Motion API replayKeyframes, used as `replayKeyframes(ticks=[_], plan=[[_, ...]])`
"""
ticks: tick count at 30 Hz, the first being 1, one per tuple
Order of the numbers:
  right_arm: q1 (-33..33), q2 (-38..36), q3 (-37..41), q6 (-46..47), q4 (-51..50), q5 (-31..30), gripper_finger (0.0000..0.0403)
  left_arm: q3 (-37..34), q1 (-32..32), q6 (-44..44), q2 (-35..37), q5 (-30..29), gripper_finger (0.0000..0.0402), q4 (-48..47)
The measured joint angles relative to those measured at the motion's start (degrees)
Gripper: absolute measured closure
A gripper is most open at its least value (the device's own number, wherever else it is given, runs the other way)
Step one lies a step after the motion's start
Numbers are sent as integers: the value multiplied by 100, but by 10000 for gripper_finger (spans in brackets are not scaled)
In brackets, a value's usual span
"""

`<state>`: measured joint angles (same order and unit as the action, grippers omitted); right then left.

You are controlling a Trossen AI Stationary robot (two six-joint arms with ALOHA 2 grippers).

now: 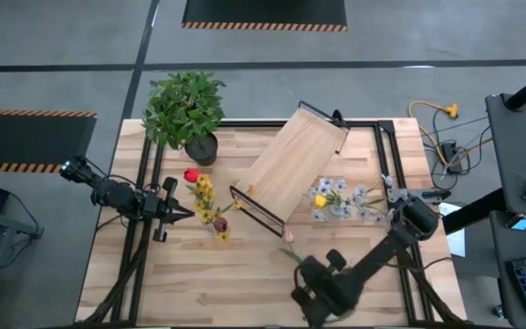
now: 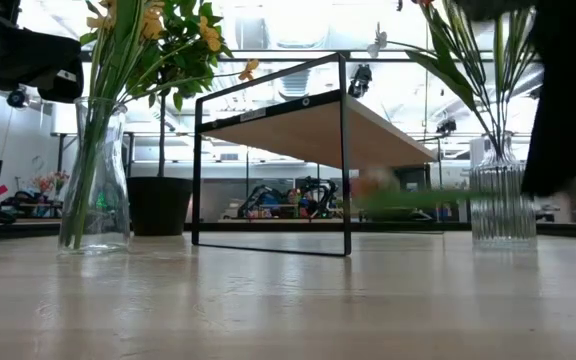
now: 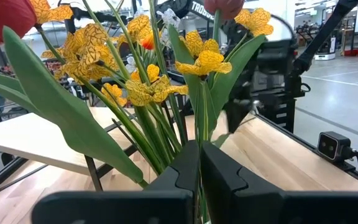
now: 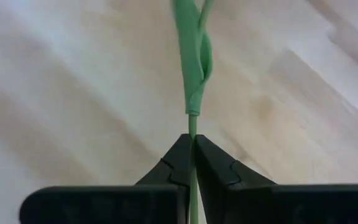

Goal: Pick and place flowers into a vace then onto a shelf
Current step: Put the pink flower into the right transparent vase

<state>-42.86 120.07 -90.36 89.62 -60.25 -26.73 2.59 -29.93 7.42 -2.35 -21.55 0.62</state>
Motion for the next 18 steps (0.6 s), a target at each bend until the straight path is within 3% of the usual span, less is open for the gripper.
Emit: replayKeyframes(ticks=[3,12,15,18], plan=[[-315,0,-274,-420,-43,-917,394,0,1,0,0,1,401,0],[-1300,-167,-596,-554,-192,-4046,394,0,0,0,0,-1,402,0],[-1545,-284,-593,-423,-170,-4337,394,0,0,0,0,-1,401,0],[-1637,-378,-593,-554,91,-4120,394,0,1,0,0,0,401,0]])
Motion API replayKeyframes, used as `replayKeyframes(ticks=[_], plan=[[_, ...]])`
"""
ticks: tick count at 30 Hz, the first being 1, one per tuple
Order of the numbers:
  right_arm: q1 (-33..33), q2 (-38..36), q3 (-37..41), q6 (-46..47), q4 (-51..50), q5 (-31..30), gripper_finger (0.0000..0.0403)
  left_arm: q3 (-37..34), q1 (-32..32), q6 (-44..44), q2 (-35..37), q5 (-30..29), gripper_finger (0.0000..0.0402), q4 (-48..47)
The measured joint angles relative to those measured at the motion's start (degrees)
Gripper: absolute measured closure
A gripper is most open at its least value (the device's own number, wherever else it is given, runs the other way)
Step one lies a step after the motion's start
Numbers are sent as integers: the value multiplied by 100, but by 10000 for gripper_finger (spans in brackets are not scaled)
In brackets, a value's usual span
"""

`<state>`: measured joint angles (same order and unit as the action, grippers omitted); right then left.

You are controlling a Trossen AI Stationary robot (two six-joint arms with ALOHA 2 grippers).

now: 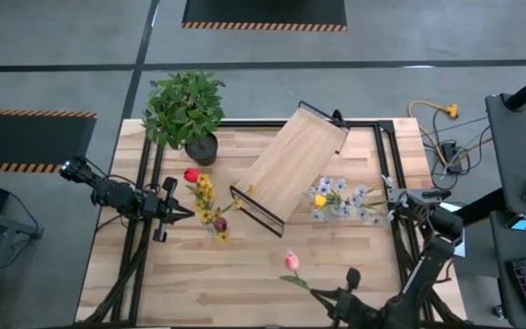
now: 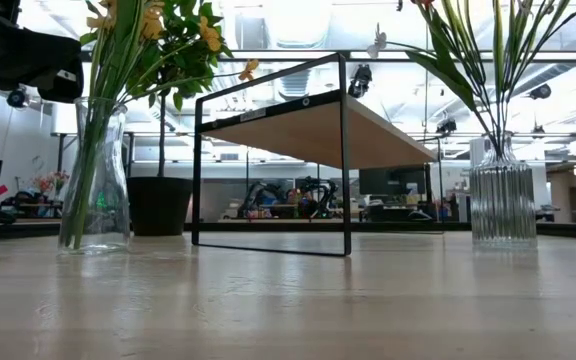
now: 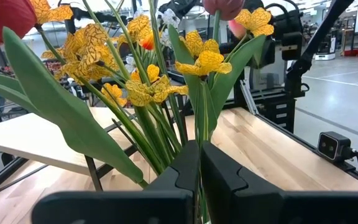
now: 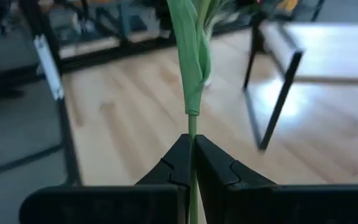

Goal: Pick and place flowers into a vace then onto a shelf
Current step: Put the pink flower into the right transparent vase

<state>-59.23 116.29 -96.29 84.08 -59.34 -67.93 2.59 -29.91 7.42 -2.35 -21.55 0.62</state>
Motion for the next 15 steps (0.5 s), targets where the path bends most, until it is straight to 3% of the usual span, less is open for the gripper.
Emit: replayKeyframes(ticks=[8,10,15], plan=[[140,-563,-33,-1044,179,2910,394,0,-1,0,0,0,401,3],[163,-794,-29,-1553,226,3193,394,0,0,2,0,0,401,5],[53,-1390,11,-3276,745,3196,394,0,-1,0,2,1,401,42]])
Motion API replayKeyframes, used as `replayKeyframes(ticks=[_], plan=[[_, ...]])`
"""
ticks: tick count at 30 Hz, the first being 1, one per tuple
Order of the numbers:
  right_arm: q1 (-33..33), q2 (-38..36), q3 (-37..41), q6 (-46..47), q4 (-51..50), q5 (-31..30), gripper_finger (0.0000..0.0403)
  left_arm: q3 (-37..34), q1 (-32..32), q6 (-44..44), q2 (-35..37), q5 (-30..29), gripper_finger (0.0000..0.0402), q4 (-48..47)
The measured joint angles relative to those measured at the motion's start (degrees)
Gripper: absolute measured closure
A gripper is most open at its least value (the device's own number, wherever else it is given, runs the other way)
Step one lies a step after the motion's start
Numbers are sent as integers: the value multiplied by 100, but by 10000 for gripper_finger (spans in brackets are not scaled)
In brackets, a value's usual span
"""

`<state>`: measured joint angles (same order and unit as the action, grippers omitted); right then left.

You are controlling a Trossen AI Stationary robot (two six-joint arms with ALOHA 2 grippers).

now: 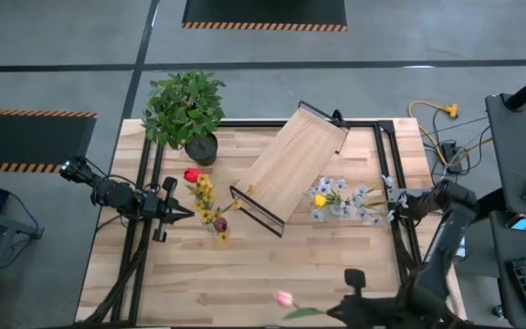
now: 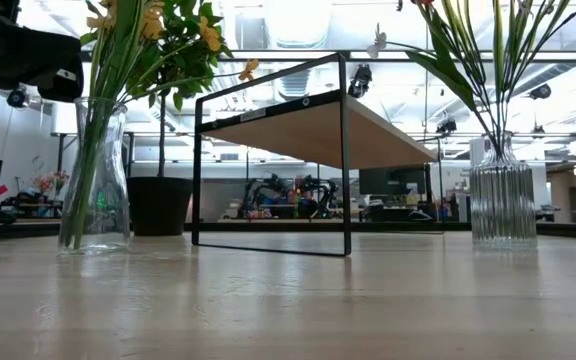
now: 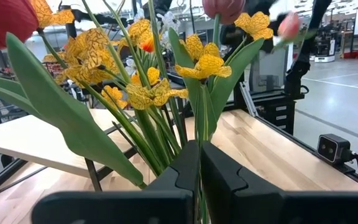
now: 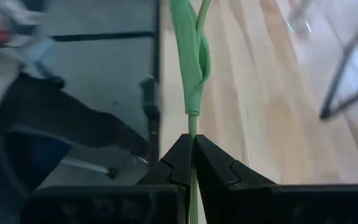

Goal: Pick and place flowers into a vace then onto a shelf
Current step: Put the pink flower into the right transparent vase

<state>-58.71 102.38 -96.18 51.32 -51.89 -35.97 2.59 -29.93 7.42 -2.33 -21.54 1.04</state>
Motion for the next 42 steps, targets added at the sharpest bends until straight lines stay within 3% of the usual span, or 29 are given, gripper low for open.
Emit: replayKeyframes(ticks=[9,16,18,23,32,37,42], plan=[[-20,-467,519,-1149,158,110,394,0,1,109,4,-2,401,44],[754,-895,1269,-802,204,1780,394,0,1,205,4,-2,401,37],[854,-1057,1529,-925,410,1932,394,0,1,208,4,-2,401,37],[770,-1625,2470,-1754,1616,2014,394,0,0,148,4,-2,401,31],[747,-3276,5079,-2361,4105,2097,394,0,1,-113,7,-91,401,204],[710,-4162,6238,-3564,5726,1889,394,0,1,11,11,-418,402,293],[653,-4958,7020,-4715,6490,1582,394,1,1,-19,11,-444,401,296]])
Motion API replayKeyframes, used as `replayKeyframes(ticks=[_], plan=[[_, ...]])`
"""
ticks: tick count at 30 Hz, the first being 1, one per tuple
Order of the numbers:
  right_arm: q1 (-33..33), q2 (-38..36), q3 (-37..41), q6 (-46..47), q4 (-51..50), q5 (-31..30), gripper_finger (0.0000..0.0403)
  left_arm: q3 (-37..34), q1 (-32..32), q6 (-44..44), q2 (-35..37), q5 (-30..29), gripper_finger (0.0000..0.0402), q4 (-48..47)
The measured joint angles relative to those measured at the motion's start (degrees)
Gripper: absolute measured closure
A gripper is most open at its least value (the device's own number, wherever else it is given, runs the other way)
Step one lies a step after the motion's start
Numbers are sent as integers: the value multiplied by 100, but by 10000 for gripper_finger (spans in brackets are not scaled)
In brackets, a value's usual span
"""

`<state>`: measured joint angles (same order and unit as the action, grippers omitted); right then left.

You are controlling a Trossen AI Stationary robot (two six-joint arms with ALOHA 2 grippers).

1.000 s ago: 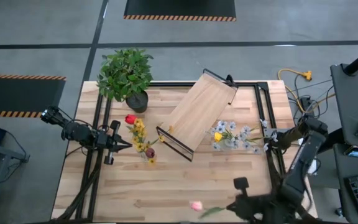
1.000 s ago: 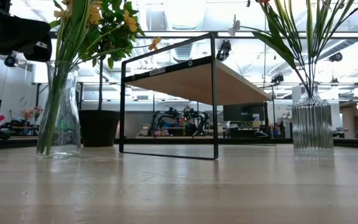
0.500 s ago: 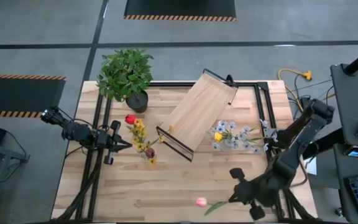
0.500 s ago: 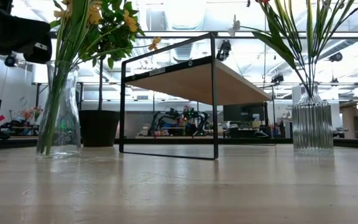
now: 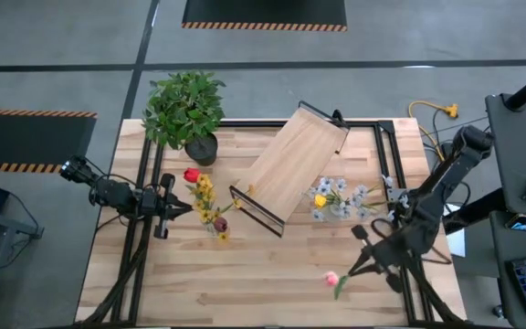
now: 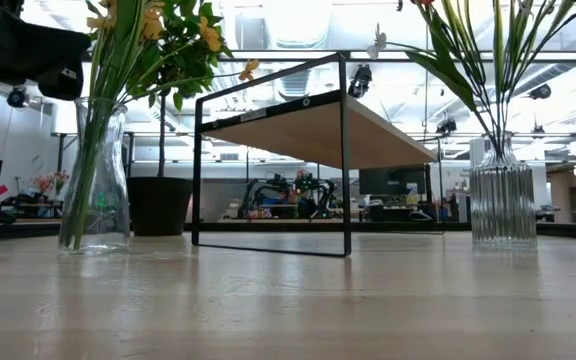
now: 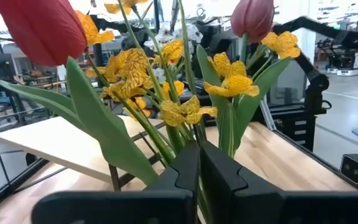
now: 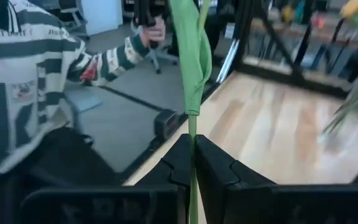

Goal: Pick and place flowers into a vace then onto a shelf
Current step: Put the pink flower into the right transparent vase

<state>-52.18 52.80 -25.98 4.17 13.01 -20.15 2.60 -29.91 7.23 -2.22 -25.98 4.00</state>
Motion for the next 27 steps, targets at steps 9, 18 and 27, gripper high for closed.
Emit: replayKeyframes(ticks=[9,18,27], plan=[[-21,-1327,895,-1370,440,-553,394,1,0,-247,0,2,401,1],[-18,-2178,1225,-2109,686,-2613,394,0,0,-329,0,1,402,8],[-5,-2232,1616,-3207,2270,-2957,394,-1,-1,-329,0,-7,401,10]])
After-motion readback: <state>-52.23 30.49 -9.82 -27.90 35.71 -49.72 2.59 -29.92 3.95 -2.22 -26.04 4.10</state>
